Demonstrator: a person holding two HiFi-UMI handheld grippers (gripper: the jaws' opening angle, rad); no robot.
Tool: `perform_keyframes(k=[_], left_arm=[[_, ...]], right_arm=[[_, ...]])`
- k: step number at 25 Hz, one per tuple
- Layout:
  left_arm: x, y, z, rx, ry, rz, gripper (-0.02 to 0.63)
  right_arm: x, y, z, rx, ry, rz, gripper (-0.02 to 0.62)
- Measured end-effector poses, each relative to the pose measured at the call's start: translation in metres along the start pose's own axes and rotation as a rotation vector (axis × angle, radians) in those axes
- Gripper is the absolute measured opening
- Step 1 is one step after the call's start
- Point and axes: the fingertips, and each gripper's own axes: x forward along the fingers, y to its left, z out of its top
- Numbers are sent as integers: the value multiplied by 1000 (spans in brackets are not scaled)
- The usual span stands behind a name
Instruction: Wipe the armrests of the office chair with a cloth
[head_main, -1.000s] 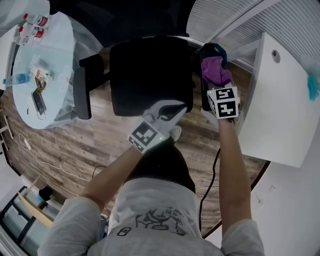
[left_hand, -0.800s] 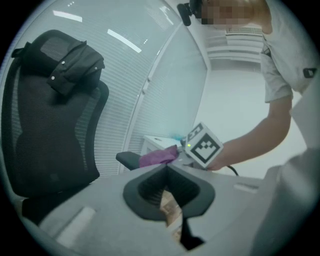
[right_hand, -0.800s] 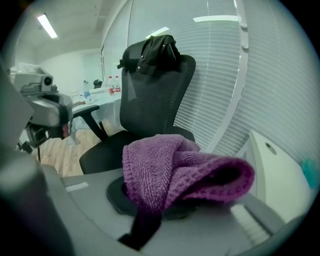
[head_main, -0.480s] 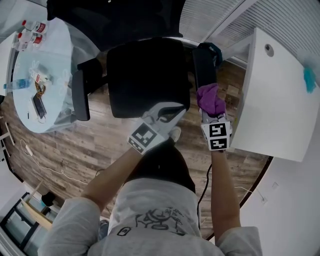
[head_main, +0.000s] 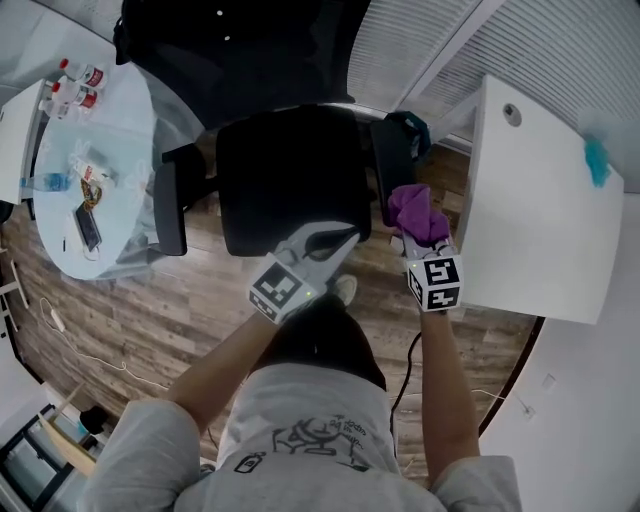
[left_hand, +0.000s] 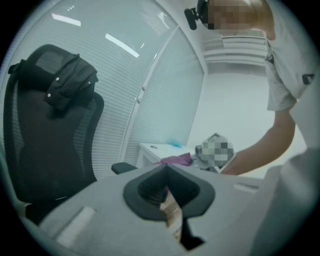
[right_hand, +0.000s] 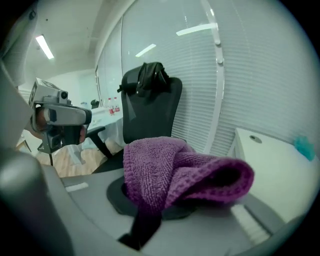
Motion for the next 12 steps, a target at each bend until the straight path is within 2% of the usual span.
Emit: perform_keyframes(k=[6,12], left_arm=[[-20,-22,65,17,-84,4,0],[-37,-69,127,59,-166,-42,0]], right_arm=[[-71,10,55,37,-186,-39,38],[-149,40,119,-4,-336,-47,38]])
